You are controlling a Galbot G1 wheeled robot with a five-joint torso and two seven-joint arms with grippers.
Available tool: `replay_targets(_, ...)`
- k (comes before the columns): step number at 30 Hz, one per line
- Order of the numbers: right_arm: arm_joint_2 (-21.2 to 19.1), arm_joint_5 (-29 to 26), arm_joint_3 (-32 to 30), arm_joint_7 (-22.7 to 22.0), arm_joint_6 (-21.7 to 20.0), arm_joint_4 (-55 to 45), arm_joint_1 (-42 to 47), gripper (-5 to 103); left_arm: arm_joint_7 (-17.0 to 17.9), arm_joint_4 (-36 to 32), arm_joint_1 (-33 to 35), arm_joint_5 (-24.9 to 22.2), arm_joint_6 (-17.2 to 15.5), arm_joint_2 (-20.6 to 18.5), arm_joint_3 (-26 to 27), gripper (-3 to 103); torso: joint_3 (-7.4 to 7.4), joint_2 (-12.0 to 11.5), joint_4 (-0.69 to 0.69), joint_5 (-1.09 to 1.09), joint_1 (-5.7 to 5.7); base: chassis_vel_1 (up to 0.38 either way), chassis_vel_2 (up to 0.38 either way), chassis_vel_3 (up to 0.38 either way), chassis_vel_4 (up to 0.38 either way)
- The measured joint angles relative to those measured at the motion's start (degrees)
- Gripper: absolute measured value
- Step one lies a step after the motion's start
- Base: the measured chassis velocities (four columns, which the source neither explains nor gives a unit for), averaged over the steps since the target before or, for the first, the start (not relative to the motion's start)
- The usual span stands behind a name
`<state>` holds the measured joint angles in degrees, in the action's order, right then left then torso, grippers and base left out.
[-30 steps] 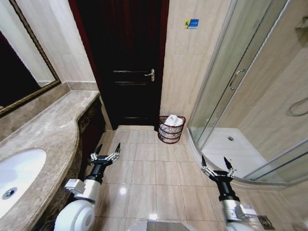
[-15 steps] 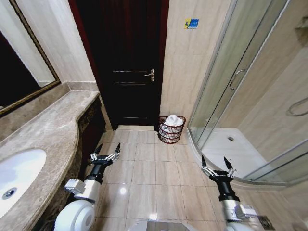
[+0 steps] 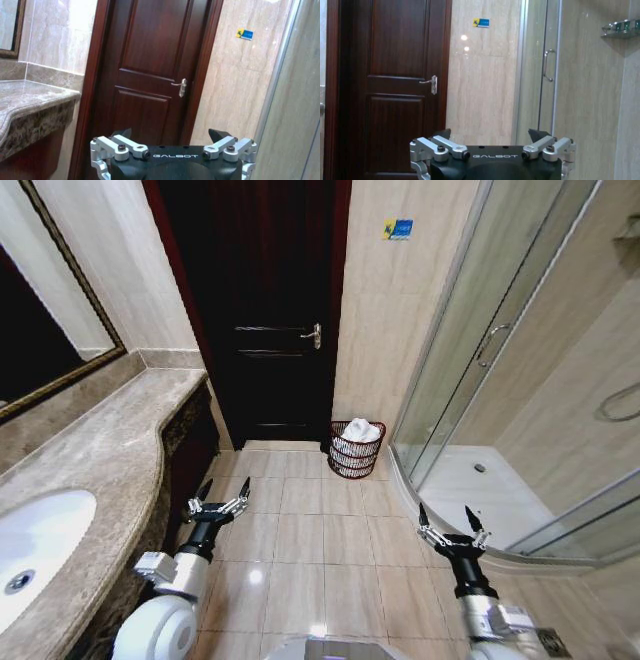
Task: Discard the used towel into the hamper.
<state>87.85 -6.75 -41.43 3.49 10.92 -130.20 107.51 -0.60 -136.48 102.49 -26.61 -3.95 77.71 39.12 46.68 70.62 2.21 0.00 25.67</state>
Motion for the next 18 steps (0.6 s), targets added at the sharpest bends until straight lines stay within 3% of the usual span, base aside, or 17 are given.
replay_targets(18, 0.0, 0.0, 0.0, 0.0, 0.0, 0.0, 0.0, 100, 0.0, 0.0, 0.0, 0.0, 0.0, 0.0, 0.0, 100, 0.0, 0.0, 0.0, 0.0, 0.0, 0.0, 0.0, 0.0, 0.0)
